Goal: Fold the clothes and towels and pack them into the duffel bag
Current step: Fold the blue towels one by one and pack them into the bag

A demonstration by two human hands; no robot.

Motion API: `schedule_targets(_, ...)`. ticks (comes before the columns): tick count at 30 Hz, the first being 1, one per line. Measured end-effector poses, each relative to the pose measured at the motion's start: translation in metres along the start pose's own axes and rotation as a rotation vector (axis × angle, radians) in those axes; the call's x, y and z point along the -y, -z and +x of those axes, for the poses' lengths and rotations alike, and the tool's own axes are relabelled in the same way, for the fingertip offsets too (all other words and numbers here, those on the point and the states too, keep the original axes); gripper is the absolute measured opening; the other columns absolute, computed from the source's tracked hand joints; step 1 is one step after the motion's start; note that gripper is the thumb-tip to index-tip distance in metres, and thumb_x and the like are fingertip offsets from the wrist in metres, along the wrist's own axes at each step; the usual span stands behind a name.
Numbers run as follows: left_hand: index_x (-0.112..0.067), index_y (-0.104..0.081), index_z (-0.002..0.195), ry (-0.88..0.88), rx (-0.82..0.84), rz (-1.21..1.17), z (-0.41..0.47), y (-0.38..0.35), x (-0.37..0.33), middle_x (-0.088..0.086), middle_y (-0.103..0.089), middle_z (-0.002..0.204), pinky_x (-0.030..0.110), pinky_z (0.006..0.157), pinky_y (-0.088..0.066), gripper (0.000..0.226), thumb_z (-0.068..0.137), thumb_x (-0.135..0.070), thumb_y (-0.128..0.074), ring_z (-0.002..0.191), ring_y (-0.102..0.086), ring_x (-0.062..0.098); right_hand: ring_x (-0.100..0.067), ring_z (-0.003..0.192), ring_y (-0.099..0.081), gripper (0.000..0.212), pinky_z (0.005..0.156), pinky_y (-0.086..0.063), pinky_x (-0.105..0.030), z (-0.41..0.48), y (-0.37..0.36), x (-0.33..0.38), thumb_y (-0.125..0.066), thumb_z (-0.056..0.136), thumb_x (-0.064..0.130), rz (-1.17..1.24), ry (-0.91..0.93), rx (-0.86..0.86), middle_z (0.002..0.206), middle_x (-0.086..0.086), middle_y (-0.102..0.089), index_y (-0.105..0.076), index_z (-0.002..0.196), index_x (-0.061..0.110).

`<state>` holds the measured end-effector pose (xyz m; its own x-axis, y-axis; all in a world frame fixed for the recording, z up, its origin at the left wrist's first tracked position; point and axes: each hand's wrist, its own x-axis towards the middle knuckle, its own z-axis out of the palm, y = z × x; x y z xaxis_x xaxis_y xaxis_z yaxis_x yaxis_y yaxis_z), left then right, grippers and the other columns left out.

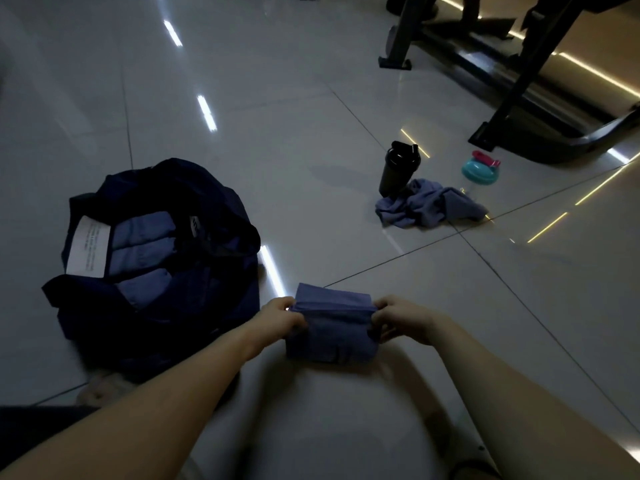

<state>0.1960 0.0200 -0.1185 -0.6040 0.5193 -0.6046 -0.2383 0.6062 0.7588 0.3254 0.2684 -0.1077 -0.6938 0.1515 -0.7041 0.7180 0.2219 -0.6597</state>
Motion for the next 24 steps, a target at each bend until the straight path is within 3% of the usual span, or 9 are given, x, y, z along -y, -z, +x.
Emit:
schedule_targets(3,-0.009,-0.062,0.085,-0.01,-0.155,-0.06,0.01,-0.01,0.005,0.002,-0.062,0.07,0.028,0.062,-0.049,0.011,0.081,-0.001,-0.067,0.069,-0.059,0.017,-0.026,0.074,-0.066,0.014,0.071,-0.059,-0.041,0.015,-0.005,0.002,-0.066,0.083,0.002,0.06,0.004,-0.137,0.084,-0.016,-0.065,-0.063,0.096,0.002)
schedule_targets(7,-0.015,-0.061,0.065,-0.027,-0.345,-0.066,0.03,-0.021,0.013,-0.007,-0.058,0.054,0.025,0.055,-0.042,0.021,0.076,-0.02,-0.078,0.059,-0.055,0.014,-0.022,0.057,-0.051,0.017,0.052,-0.046,-0.032,0.031,-0.012,-0.001,-0.062,0.085,-0.008,0.073,-0.068,-0.208,0.073,-0.014,-0.053,-0.054,0.089,0.007)
schedule_targets(11,-0.017,-0.071,0.075,0.094,-0.281,-0.116,0.046,-0.024,0.013,0.0,-0.07,0.067,0.026,0.059,-0.048,0.022,0.066,-0.036,-0.077,0.064,-0.063,0.017,-0.017,0.05,-0.05,0.021,0.048,-0.044,-0.027,0.043,-0.015,-0.012,-0.059,0.084,-0.012,0.164,-0.098,-0.266,0.066,-0.011,-0.052,-0.051,0.084,0.007)
schedule_targets(14,-0.016,-0.068,0.075,0.083,-0.241,-0.031,0.055,-0.021,0.022,0.001,-0.068,0.066,0.032,0.063,-0.05,0.02,0.059,-0.027,-0.067,0.066,-0.062,0.022,-0.02,0.059,-0.058,0.022,0.055,-0.05,-0.031,0.05,-0.015,-0.015,-0.061,0.084,-0.013,0.225,-0.042,-0.317,0.069,-0.012,-0.058,-0.053,0.082,0.007)
schedule_targets(17,-0.013,-0.061,0.078,0.019,-0.306,0.036,0.056,-0.019,0.029,-0.001,-0.062,0.067,0.032,0.064,-0.046,0.012,0.076,-0.018,-0.072,0.068,-0.056,0.019,-0.022,0.066,-0.059,0.022,0.056,-0.049,-0.03,0.056,-0.015,-0.017,-0.062,0.088,-0.011,0.257,0.005,-0.365,0.074,-0.013,-0.06,-0.052,0.082,0.007)
schedule_targets(24,-0.023,-0.052,0.083,-0.02,-0.415,0.29,0.055,-0.029,0.036,-0.005,-0.063,0.077,0.034,0.064,-0.046,0.022,0.092,-0.04,-0.062,0.074,-0.061,0.021,-0.023,0.07,-0.055,0.024,0.066,-0.046,-0.039,0.078,-0.019,-0.026,-0.07,0.085,0.011,0.036,-0.024,-0.462,0.075,-0.014,-0.061,-0.047,0.081,0.015)
